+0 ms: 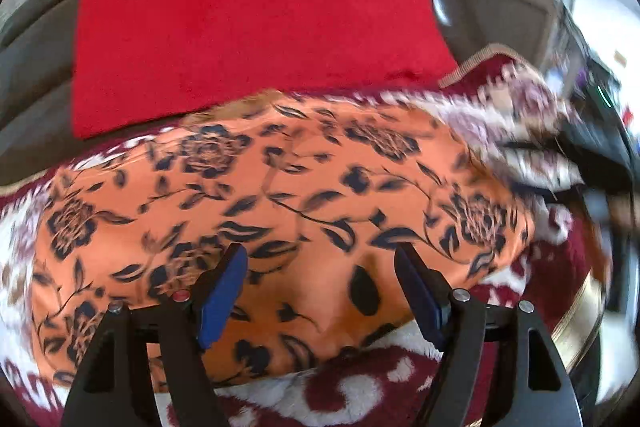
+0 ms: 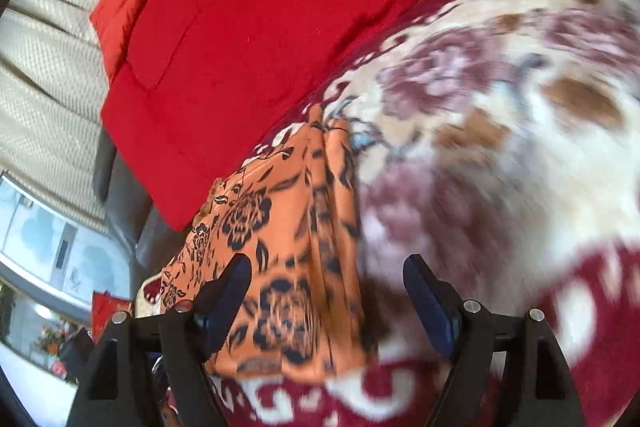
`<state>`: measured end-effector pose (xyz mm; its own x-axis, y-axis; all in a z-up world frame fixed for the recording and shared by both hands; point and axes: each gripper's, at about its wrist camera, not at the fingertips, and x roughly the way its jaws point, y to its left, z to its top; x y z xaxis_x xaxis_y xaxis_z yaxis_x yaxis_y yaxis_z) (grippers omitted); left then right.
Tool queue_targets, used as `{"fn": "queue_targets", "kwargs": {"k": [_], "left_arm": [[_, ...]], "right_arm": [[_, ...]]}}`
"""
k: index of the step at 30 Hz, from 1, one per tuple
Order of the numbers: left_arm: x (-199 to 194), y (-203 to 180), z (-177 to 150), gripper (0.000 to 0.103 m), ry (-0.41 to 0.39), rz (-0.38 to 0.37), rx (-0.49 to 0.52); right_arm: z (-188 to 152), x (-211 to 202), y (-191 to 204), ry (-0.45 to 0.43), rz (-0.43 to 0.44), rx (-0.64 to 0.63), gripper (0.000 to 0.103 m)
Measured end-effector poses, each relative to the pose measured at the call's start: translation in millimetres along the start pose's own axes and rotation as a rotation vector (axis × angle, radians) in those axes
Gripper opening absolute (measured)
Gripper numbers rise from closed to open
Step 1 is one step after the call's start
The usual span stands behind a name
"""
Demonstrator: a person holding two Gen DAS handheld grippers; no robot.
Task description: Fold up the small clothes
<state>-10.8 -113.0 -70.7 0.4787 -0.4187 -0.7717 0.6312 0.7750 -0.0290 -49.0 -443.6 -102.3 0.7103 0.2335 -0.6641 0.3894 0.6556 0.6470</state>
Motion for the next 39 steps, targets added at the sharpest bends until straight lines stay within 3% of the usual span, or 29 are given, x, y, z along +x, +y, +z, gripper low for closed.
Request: {"fn": "queue_targets", "kwargs": {"k": [2, 5, 6, 7, 8, 11, 13, 15, 16, 17, 18, 19, 21, 25, 27, 29, 30, 31, 32, 33, 35, 37, 38, 39], "left_arm": [[25, -8, -12, 0.077, 0.098, 0.004, 0.04], [27, -14, -22, 0.077, 0.067, 0.036, 0.078], [28, -14, -22, 0.077, 0.071, 0.036, 0.075], [27, -14, -22, 0.077, 0.076, 0.033, 0.073], [27, -14, -23, 0.077, 0.075, 0.027, 0.082], [24, -9, -23, 0.078, 0.053, 0.009, 0.093], [23, -9, -24, 0.078, 0.038, 0.001, 0.088], [14, -3, -20, 0.078, 0.038, -0.02, 0.08], [7, 3, -19, 0.078, 0.032, -0.031, 0.064], [-3, 14, -18, 0.078, 0.009, -0.028, 0.036], [-15, 29, -18, 0.078, -0.022, -0.006, -0.001], [-26, 45, -19, 0.078, -0.042, 0.021, -0.038], [-46, 81, -26, 0.078, -0.071, 0.08, -0.127], [-73, 176, -55, 0.078, -0.063, 0.192, -0.399], [-78, 211, -72, 0.078, -0.04, 0.2, -0.526], [-74, 235, -93, 0.076, 0.003, 0.16, -0.625], [-66, 238, -102, 0.046, 0.052, 0.135, -0.619], [-55, 239, -110, 0.038, 0.105, 0.139, -0.592], [-58, 237, -116, 0.038, 0.069, 0.141, -0.575], [-57, 237, -114, 0.035, 0.071, 0.143, -0.568], [-63, 235, -109, 0.034, 0.085, 0.15, -0.542], [-70, 234, -100, 0.034, 0.1, 0.144, -0.52], [-72, 236, -92, 0.035, 0.087, 0.138, -0.519], [-74, 237, -82, 0.047, 0.06, 0.136, -0.516]], "right_arm": [[24, 26, 4, 0.034, 0.006, -0.015, 0.081], [47, 61, 11, 0.093, 0.005, -0.024, 0.081], [51, 78, 13, 0.137, 0.013, -0.029, 0.077], [53, 90, 17, 0.169, -0.002, -0.051, 0.062], [52, 98, 25, 0.203, -0.023, -0.093, 0.014], [46, 75, 44, 0.083, -0.1, -0.191, 0.013], [41, 89, 13, 0.122, -0.133, -0.084, 0.015], [36, 86, 6, 0.079, -0.093, -0.074, 0.021], [35, 80, 15, 0.048, -0.115, -0.106, 0.026], [36, 77, 19, 0.043, -0.135, -0.119, 0.04], [36, 73, 24, 0.043, -0.154, -0.132, 0.063], [37, 69, 27, 0.026, -0.169, -0.14, 0.067], [34, 48, 39, -0.032, -0.21, -0.177, 0.068], [10, 15, 80, -0.063, -0.077, -0.264, 0.069], [-9, 11, 99, -0.032, -0.011, -0.316, 0.072], [-32, 17, 110, 0.003, 0.036, -0.356, 0.076], [-41, 25, 110, 0.032, 0.05, -0.365, 0.078], [-49, 35, 105, 0.063, 0.049, -0.369, 0.078], [-57, 50, 92, 0.099, 0.003, -0.351, 0.078], [-60, 63, 77, 0.124, -0.054, -0.315, 0.069], [-60, 58, 52, 0.08, -0.032, -0.22, 0.046], [-52, 48, 50, 0.087, -0.006, -0.178, 0.049], [-50, 45, 51, 0.089, -0.001, -0.174, 0.059], [-47, 40, 54, 0.083, 0.005, -0.18, 0.071]]}}
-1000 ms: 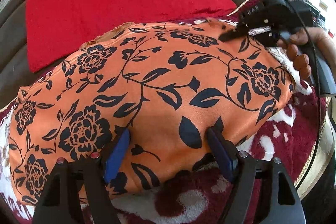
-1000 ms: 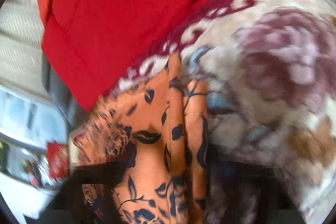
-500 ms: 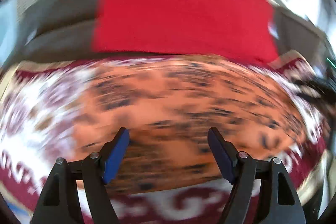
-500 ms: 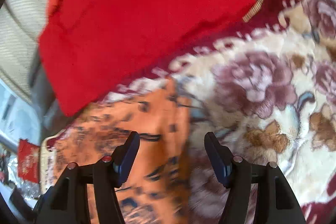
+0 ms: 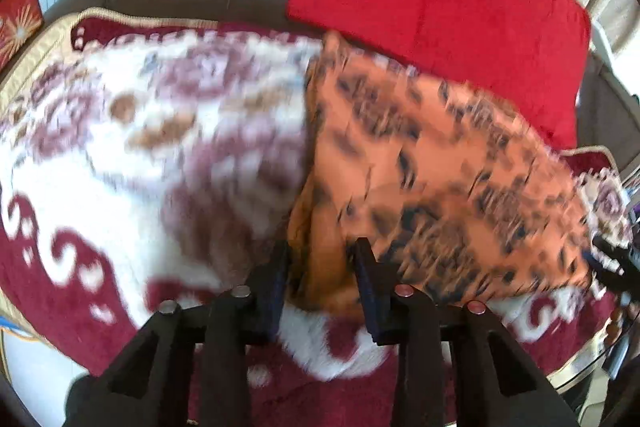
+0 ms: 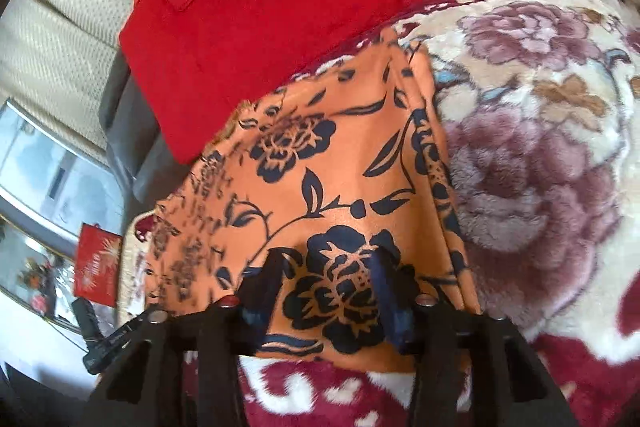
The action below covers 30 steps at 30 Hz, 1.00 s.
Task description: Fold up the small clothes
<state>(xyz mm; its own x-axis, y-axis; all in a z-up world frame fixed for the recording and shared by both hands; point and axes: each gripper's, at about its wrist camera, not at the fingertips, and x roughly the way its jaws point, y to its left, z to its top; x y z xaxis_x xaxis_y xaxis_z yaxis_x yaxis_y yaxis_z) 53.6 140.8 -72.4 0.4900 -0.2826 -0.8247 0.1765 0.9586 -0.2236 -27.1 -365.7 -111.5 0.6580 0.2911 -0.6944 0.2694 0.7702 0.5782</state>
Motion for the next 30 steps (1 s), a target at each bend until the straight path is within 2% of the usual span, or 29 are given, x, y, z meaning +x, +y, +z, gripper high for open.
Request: {"fn": "queue_targets", "kwargs": {"k": [1, 2, 3, 4, 5, 6, 7, 8, 9, 11, 12, 16, 17, 18, 20, 22, 24, 25, 27, 30], "left_arm": [[-4, -2, 15, 0.058, -0.036, -0.014, 0.004], [0, -6, 24, 0.084, -0.059, -0.019, 0.006], [5, -7, 38, 0.089, -0.096, -0.037, 0.001], [17, -8, 53, 0.089, -0.105, -0.064, -0.001], [33, -8, 69, 0.089, -0.076, -0.085, -0.014], [50, -6, 80, 0.086, -0.037, -0.101, -0.035], [72, -2, 91, 0.074, 0.007, -0.102, -0.051], [94, 4, 98, 0.021, 0.061, -0.064, -0.057], [114, 19, 103, 0.015, 0.124, -0.074, -0.135], [120, 57, 106, 0.015, 0.133, -0.23, -0.382], [113, 61, 105, 0.016, 0.117, -0.243, -0.401], [74, 55, 88, 0.026, 0.019, -0.102, -0.274], [62, 53, 81, 0.033, -0.005, -0.073, -0.259], [51, 52, 74, 0.05, -0.03, -0.049, -0.258], [28, 40, 56, 0.068, -0.096, -0.013, -0.252], [14, 19, 44, 0.07, -0.138, -0.022, -0.196], [8, -9, 31, 0.073, -0.143, -0.025, -0.128], [7, -24, 27, 0.074, -0.145, -0.025, -0.1], [11, -58, 21, 0.075, -0.142, -0.032, -0.017], [19, -106, 12, 0.075, -0.107, -0.015, 0.113]], "right_arm": [[3, -6, 4, -0.015, -0.006, -0.021, 0.076], [6, -11, 6, -0.029, -0.017, -0.041, 0.079], [11, -12, 7, -0.039, -0.03, -0.049, 0.079], [16, -12, 6, -0.044, -0.031, -0.038, 0.079], [20, -11, 2, -0.048, -0.03, -0.018, 0.079], [22, -10, 0, -0.052, -0.031, 0.001, 0.079], [23, -9, -2, -0.055, -0.027, 0.021, 0.079], [21, -8, -3, -0.051, -0.018, 0.025, 0.079], [18, -8, -5, -0.044, -0.02, 0.021, 0.079], [12, -12, -10, -0.031, -0.023, 0.017, 0.079], [9, -16, -12, -0.034, -0.014, 0.017, 0.079], [-10, -39, -28, -0.073, 0.043, 0.115, 0.079], [-18, -45, -32, -0.087, 0.07, 0.159, 0.079], [-26, -49, -35, -0.099, 0.092, 0.197, 0.079], [-46, -52, -38, -0.098, 0.13, 0.272, 0.082], [-64, -42, -38, -0.061, 0.146, 0.317, 0.084], [-69, -35, -32, -0.06, 0.109, 0.301, 0.083], [-66, -32, -29, -0.064, 0.099, 0.306, 0.084], [-57, -25, -29, -0.073, 0.139, 0.346, 0.086], [-45, -10, -35, -0.088, 0.124, 0.446, 0.088]]}}
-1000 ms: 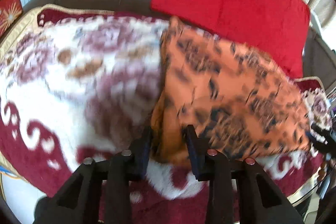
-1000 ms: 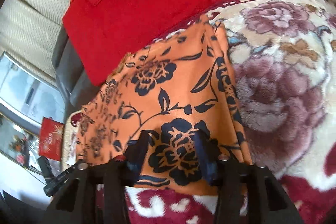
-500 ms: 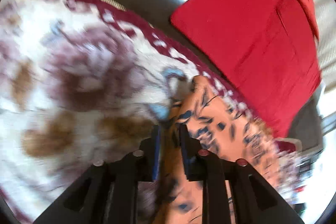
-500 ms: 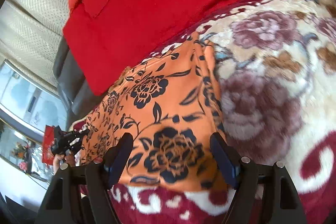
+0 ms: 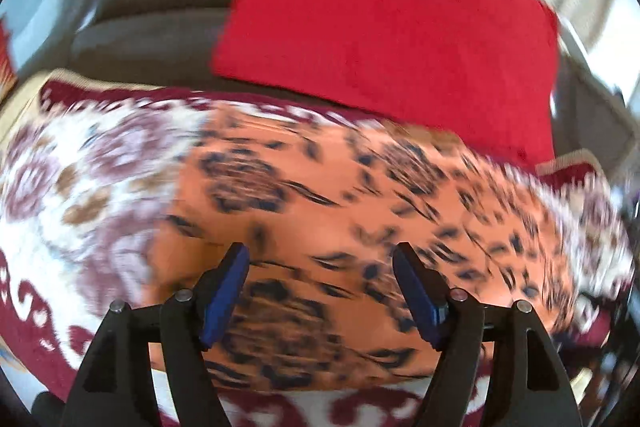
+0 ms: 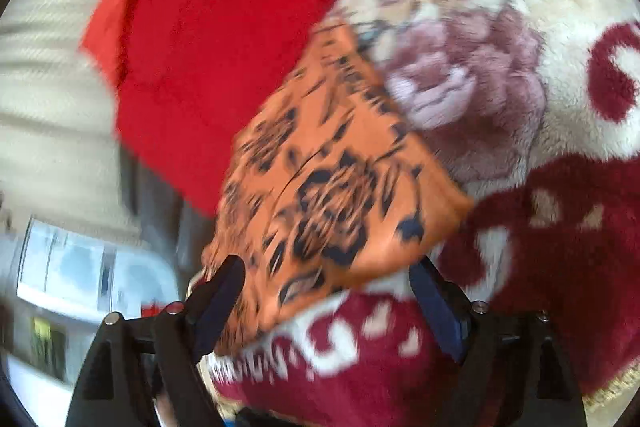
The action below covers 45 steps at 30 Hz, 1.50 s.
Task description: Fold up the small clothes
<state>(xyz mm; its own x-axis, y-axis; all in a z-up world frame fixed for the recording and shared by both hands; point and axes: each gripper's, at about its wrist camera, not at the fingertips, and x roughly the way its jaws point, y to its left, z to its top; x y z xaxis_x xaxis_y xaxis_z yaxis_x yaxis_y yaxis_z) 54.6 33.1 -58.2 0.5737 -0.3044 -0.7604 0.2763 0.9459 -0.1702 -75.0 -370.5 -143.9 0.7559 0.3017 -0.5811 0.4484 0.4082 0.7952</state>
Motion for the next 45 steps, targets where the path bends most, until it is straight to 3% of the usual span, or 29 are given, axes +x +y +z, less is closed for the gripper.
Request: {"fn": "queue_targets", "kwargs": {"k": [4, 11, 16, 18, 20, 23, 24, 25, 26, 27, 29, 31, 33, 35, 36, 37, 38, 42, 45], "left_arm": [[5, -41, -8, 0.075, 0.026, 0.041, 0.091], [9, -58, -17, 0.075, 0.058, 0.077, 0.138], [12, -56, -15, 0.075, 0.062, 0.075, 0.128], [15, -57, -13, 0.075, 0.06, 0.074, 0.126], [18, -58, -12, 0.075, 0.061, 0.069, 0.128], [54, -60, -19, 0.075, 0.149, 0.057, 0.16], [67, -63, -24, 0.076, 0.182, 0.076, 0.196], [65, -65, -26, 0.076, 0.15, 0.083, 0.213], [60, -67, -23, 0.072, 0.137, 0.08, 0.21], [55, -67, -19, 0.069, 0.135, 0.05, 0.19], [45, -70, -11, 0.069, 0.087, 0.009, 0.172], [50, -75, -11, 0.073, 0.061, 0.039, 0.207], [81, -77, -23, 0.076, 0.165, 0.058, 0.247], [80, -77, -27, 0.077, 0.101, 0.058, 0.272], [80, -77, -27, 0.077, 0.101, 0.056, 0.275], [82, -76, -25, 0.077, 0.107, 0.05, 0.266], [83, -75, -24, 0.077, 0.11, 0.042, 0.258], [87, -70, -24, 0.077, 0.089, 0.04, 0.264], [85, -68, -29, 0.077, 0.085, 0.045, 0.266]], "right_arm": [[9, 10, -2, -0.041, -0.019, 0.012, 0.086], [2, 6, -1, -0.048, -0.077, -0.02, 0.059], [4, 2, 5, -0.077, -0.1, -0.039, 0.059], [7, 5, 5, -0.078, -0.1, -0.043, 0.066], [8, 10, 1, -0.076, -0.111, -0.04, 0.066], [12, 15, 4, -0.082, -0.119, -0.063, 0.066], [12, 17, 6, -0.08, -0.133, -0.081, 0.061], [12, 16, 7, -0.076, -0.149, -0.091, 0.055], [13, 17, 9, -0.068, -0.161, -0.105, 0.032], [15, 17, 10, -0.06, -0.16, -0.119, 0.027], [18, 13, 12, -0.069, -0.17, -0.128, 0.027], [19, 14, 10, -0.078, -0.171, -0.119, 0.03], [19, 19, 3, -0.074, -0.144, -0.089, 0.046], [19, 19, 2, -0.079, -0.097, -0.089, 0.059], [20, 20, 5, -0.076, -0.11, -0.11, 0.058], [20, 22, 9, -0.069, -0.132, -0.141, 0.053], [22, 22, 12, -0.064, -0.169, -0.166, 0.022], [12, 1, 27, -0.131, -0.246, -0.281, 0.021], [9, 13, -1, -0.095, -0.242, -0.225, 0.022]]}}
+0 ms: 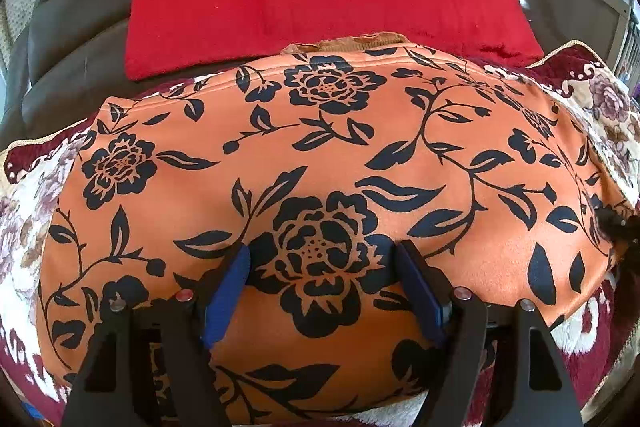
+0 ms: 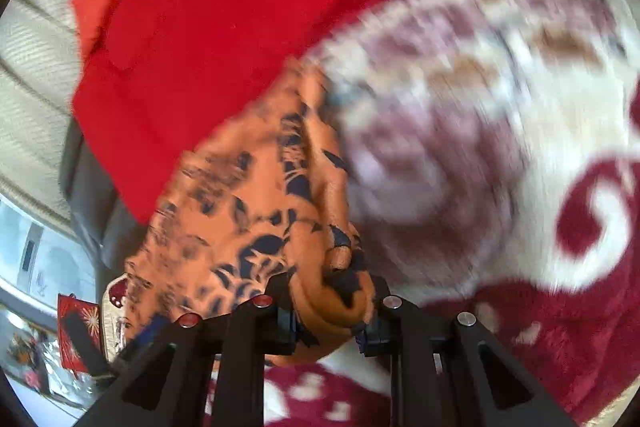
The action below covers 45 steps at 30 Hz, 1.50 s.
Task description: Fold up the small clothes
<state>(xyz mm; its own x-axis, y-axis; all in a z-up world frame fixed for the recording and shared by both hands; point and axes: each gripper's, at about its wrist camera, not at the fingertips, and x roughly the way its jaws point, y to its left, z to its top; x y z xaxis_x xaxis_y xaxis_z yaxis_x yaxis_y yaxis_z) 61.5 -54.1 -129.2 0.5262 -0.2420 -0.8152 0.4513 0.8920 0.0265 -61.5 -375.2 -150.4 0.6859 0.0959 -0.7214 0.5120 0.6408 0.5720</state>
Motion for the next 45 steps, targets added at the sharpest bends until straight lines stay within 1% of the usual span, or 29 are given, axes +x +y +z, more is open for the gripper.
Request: {"fn": "queue_targets", "kwargs": {"k": [2, 5, 7, 8, 9, 13, 16, 17, 18, 19, 20, 21, 22, 25, 28, 29, 30, 31, 32, 33, 34, 35, 36, 37, 38, 40, 42, 44, 45], "left_arm": [[-2, -1, 0, 0.078, 0.002, -0.005, -0.009], [-3, -2, 4, 0.079, 0.007, 0.005, -0.022], [-2, -3, 4, 0.079, 0.01, 0.011, -0.029], [-2, -3, 3, 0.08, 0.012, 0.011, -0.029], [-2, -3, 3, 0.08, 0.015, 0.01, -0.031], [-2, -3, 5, 0.08, 0.032, 0.011, -0.038], [-9, 0, 11, 0.08, 0.049, 0.006, -0.069], [-10, 0, 12, 0.08, 0.046, -0.001, -0.077], [-12, 0, 13, 0.08, 0.038, -0.007, -0.081], [-10, -1, 13, 0.08, 0.038, -0.005, -0.077], [-6, -2, 11, 0.08, 0.049, 0.0, -0.071], [-2, -2, 9, 0.08, 0.057, 0.004, -0.072], [-2, -1, 7, 0.08, 0.045, 0.002, -0.078], [-8, 0, 11, 0.08, 0.056, 0.004, -0.094], [-29, 5, 18, 0.08, -0.03, -0.016, -0.145], [-32, 5, 19, 0.08, -0.054, -0.02, -0.148], [-28, 3, 19, 0.081, -0.052, -0.016, -0.134], [-15, -3, 17, 0.081, -0.006, -0.005, -0.105], [10, -9, 10, 0.082, 0.085, 0.006, -0.062], [9, -10, 9, 0.083, 0.04, 0.017, -0.052], [5, -10, 10, 0.083, 0.029, 0.019, -0.041], [1, -8, 13, 0.081, 0.042, 0.005, -0.051], [-4, -1, 17, 0.08, 0.048, -0.027, -0.08], [-13, 11, 19, 0.08, 0.033, -0.067, -0.124], [-21, 21, 20, 0.08, 0.011, -0.079, -0.158], [-42, 50, 22, 0.08, -0.049, -0.097, -0.241], [-62, 90, 19, 0.08, -0.101, -0.117, -0.348], [-81, 134, 9, 0.08, -0.143, -0.134, -0.462], [-87, 151, 3, 0.08, -0.156, -0.131, -0.503]], "right_arm": [[1, -4, 6, -0.02, 0.016, -0.01, 0.025], [8, -8, 5, -0.003, 0.105, 0.06, 0.033], [10, -14, 4, -0.012, 0.153, 0.091, 0.057], [10, -17, 7, -0.024, 0.167, 0.09, 0.077], [10, -17, 9, -0.031, 0.165, 0.082, 0.079], [6, -5, 20, -0.004, 0.157, 0.074, 0.079], [6, -2, 25, -0.001, 0.128, 0.047, 0.073], [7, -1, 27, -0.001, 0.109, 0.033, 0.065], [8, 0, 26, 0.001, 0.092, 0.024, 0.054], [9, 2, 24, 0.006, 0.075, 0.023, 0.046], [8, 3, 18, 0.018, 0.054, 0.022, 0.033], [7, 6, 14, 0.025, 0.051, 0.021, 0.029], [6, 7, 10, 0.028, 0.052, 0.022, 0.029], [5, 5, 8, 0.023, 0.062, 0.036, 0.029], [8, -5, 13, -0.016, 0.114, 0.067, 0.033], [9, -9, 15, -0.031, 0.12, 0.053, 0.042], [10, -10, 18, -0.043, 0.121, 0.04, 0.071], [11, -10, 19, -0.055, 0.112, 0.031, 0.081], [13, -4, 19, -0.05, 0.081, 0.017, 0.082], [14, 3, 19, -0.024, 0.073, 0.009, 0.069], [16, 10, 17, 0.004, 0.042, 0.013, 0.051], [20, 13, 17, 0.026, 0.036, 0.029, 0.023], [23, 10, 25, 0.021, 0.025, 0.008, 0.023], [26, 2, 41, -0.009, 0.0, -0.052, 0.023], [28, -8, 64, -0.047, -0.021, -0.128, 0.023], [29, -27, 121, -0.114, -0.02, -0.29, 0.022], [18, -38, 182, -0.169, -0.009, -0.473, 0.022], [-7, -34, 245, -0.176, 0.014, -0.655, 0.022], [-20, -28, 265, -0.167, 0.027, -0.713, 0.022]]}}
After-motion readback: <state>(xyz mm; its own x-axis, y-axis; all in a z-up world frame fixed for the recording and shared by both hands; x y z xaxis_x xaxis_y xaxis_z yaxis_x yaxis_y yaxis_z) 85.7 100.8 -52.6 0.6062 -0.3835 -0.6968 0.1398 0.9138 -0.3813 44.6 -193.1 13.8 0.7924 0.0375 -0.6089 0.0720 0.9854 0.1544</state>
